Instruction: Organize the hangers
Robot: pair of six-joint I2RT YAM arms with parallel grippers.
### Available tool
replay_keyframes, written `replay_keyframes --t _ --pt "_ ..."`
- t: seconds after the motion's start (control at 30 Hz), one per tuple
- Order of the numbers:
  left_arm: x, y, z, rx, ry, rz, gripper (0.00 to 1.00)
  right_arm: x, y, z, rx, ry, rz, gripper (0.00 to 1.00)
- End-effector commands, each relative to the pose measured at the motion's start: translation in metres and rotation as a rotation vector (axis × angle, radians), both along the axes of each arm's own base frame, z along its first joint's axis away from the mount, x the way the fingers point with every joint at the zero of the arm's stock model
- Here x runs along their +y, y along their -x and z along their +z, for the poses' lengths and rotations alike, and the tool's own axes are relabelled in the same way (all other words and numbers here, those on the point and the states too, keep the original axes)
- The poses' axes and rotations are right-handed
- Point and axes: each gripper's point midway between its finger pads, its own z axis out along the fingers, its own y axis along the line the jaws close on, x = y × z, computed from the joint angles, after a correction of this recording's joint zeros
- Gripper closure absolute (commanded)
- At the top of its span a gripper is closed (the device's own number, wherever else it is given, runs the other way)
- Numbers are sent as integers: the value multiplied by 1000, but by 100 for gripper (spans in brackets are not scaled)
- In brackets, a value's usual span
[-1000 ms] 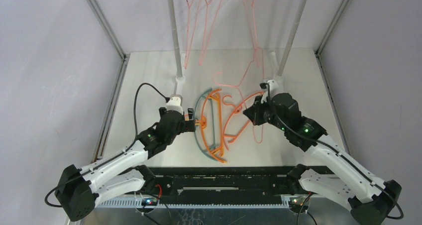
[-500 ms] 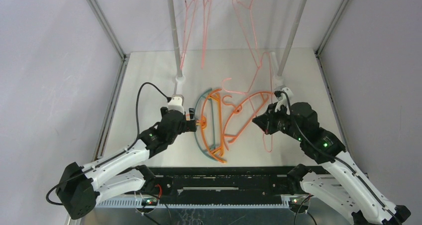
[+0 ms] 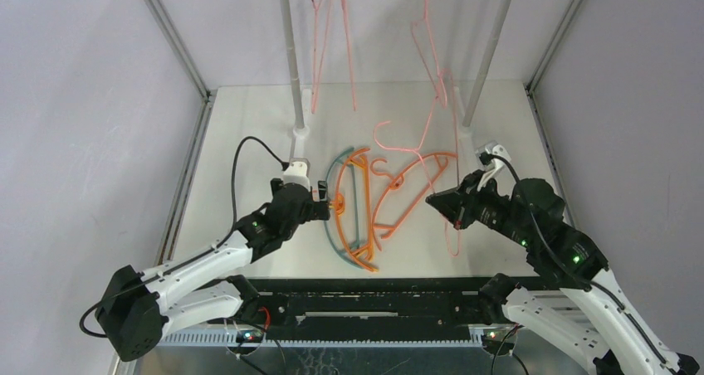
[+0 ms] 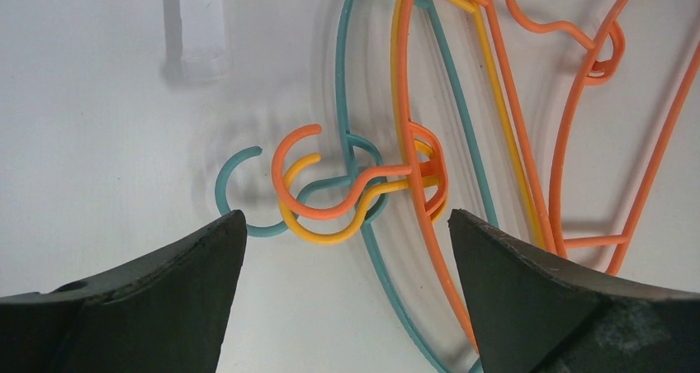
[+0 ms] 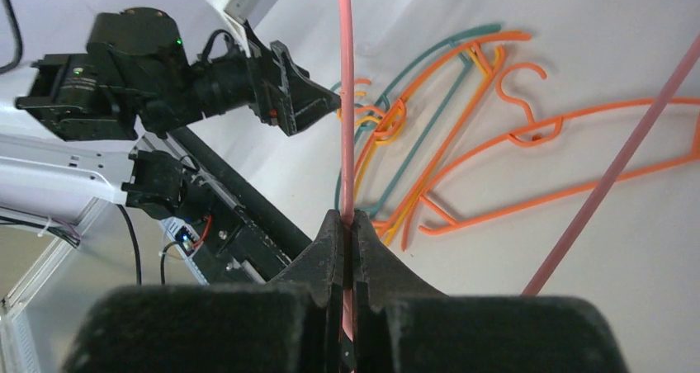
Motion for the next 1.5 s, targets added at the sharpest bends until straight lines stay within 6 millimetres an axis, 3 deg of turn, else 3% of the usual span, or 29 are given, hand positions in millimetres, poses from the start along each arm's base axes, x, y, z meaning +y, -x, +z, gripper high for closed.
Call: replay_keyframes --t 0.0,0.2,0.33,0.5,0.83,0.97,1.33,1.47 --pt "-13 -10 26 -63 46 -18 4 12 -1 24 -42 -54 42 100" --pt "-12 -10 25 -65 38 -16 4 61 4 -5 23 -7 194 100" --pt "-10 -9 23 -66 34 -12 4 70 2 -14 41 11 206 100" --pt "-10 -9 22 -64 26 -13 4 60 -2 -15 29 20 149 100" --pt "-15 -12 20 -54 17 -26 4 11 -30 9 -88 -16 -151 100" --pt "-15 -13 21 -55 12 -29 4 -4 -43 29 -167 -57 -242 100" --pt "-13 -11 21 -59 12 -27 4 -9 -101 80 -269 -202 -255 100" --pt "-11 -12 19 -58 -1 -20 4 0 -117 98 -265 -272 -165 100"
